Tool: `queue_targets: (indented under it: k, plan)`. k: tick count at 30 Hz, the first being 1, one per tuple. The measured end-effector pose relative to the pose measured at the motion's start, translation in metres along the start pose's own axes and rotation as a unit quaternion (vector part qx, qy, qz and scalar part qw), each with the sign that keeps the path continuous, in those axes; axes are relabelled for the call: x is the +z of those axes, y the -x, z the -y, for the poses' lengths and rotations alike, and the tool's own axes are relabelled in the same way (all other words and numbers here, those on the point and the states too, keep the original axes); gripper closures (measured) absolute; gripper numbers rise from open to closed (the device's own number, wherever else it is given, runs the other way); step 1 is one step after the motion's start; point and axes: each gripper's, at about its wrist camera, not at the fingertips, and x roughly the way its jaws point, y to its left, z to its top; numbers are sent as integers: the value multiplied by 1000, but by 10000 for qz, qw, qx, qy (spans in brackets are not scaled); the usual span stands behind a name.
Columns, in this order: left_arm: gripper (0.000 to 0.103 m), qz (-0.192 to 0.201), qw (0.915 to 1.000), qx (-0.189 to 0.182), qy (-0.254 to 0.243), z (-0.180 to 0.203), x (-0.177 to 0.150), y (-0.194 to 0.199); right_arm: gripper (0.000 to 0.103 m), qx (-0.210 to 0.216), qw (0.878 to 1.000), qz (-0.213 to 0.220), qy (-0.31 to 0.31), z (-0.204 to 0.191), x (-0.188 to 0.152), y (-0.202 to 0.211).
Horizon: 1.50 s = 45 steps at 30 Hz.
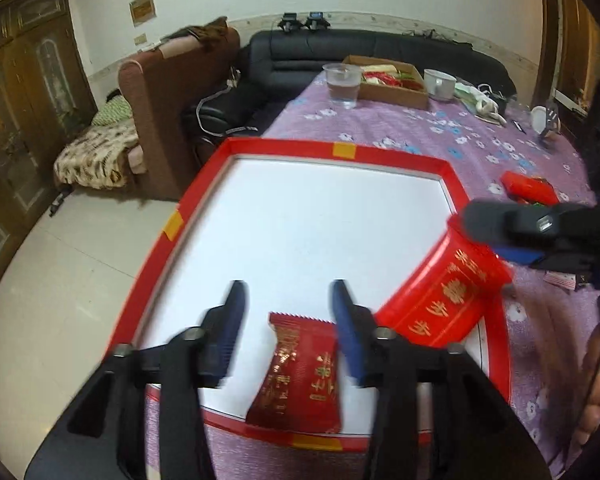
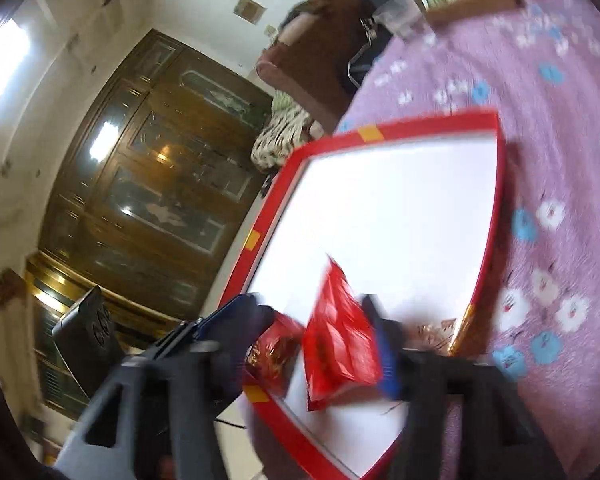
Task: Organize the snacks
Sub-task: 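Move both open tools back over the snack pile, then grasp the white-pink packet with the left tool while the right tool grasps the brown chocolate bag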
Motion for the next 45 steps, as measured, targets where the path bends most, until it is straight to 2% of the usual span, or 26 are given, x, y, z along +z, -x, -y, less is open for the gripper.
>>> queue_targets:
  k: [1, 5, 9, 15, 18, 20, 24, 29, 33, 36, 42, 45]
  plan:
    - [36, 107, 9999, 51, -3, 2, 1, 4, 39, -22, 9999, 104, 59, -1, -1, 8]
    - [33, 356, 9991, -187, -155, 13, 4, 15, 38, -261, 9981, 555, 32, 15, -11, 59]
    - [29, 337, 9964, -614, -469, 47, 3, 19, 35, -825, 9903, 1088, -240, 50, -18, 126]
    - [29, 142, 9868, -1176, -1104, 116, 2, 21, 31, -1804, 9629, 1847, -786, 108, -52, 245]
    - [29, 108, 9790, -1440, -1440, 151, 3, 24, 23, -2300, 9474, 2078, -795, 122, -66, 283]
    - [29, 122, 9745, -1536, -1628, 170, 6, 25, 21, -2617, 9391, 2081, -797, 133, -71, 301]
    - [29, 28, 9681, -1666, -1872, 202, 13, 20, 20, -3083, 9311, 1807, -738, 148, -71, 301]
    - [29, -367, 9600, -1905, -2020, 229, 15, 3, 19, -3714, 9142, 1492, -639, 166, -69, 283]
    - [29, -679, 9561, -2046, -1985, 244, 12, -13, 19, -3756, 9143, 1389, -603, 171, -67, 276]
    - [29, -890, 9518, -2176, -1970, 253, 11, -23, 22, -3947, 9084, 1260, -560, 175, -67, 271]
    - [30, -909, 9510, -2242, -1926, 260, 15, -31, 28, -4012, 9049, 1320, -533, 177, -67, 271]
    - [40, -846, 9515, -2246, -1926, 263, 18, -33, 30, -3936, 9072, 1374, -562, 178, -66, 273]
